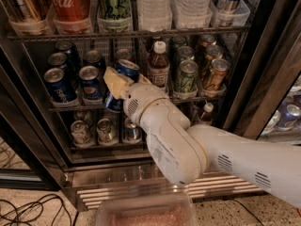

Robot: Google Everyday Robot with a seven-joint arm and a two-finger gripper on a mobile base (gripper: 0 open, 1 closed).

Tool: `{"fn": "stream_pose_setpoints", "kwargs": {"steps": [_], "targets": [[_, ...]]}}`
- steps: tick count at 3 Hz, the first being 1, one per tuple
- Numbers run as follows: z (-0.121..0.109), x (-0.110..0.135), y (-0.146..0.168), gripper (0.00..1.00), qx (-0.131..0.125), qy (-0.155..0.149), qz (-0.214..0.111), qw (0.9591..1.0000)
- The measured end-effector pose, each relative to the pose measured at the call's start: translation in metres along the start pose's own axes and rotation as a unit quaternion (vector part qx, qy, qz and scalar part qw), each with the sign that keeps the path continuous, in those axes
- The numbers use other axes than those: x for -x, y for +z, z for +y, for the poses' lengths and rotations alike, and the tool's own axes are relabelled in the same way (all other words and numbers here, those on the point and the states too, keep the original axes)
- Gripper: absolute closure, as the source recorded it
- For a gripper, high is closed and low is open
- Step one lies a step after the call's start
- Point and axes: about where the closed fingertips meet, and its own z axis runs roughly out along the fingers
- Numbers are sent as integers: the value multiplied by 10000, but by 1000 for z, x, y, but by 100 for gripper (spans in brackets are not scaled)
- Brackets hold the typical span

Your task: Pick pepsi can from middle shelf of fridge

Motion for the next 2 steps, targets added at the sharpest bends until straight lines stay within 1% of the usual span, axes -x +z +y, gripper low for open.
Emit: {"fn": "stream_pose_setpoints", "kwargs": {"steps": [1,2], "targets": [[6,0,-1,100,177,602,142,9979],[6,-30,7,100,307,1095,390,9928]]}}
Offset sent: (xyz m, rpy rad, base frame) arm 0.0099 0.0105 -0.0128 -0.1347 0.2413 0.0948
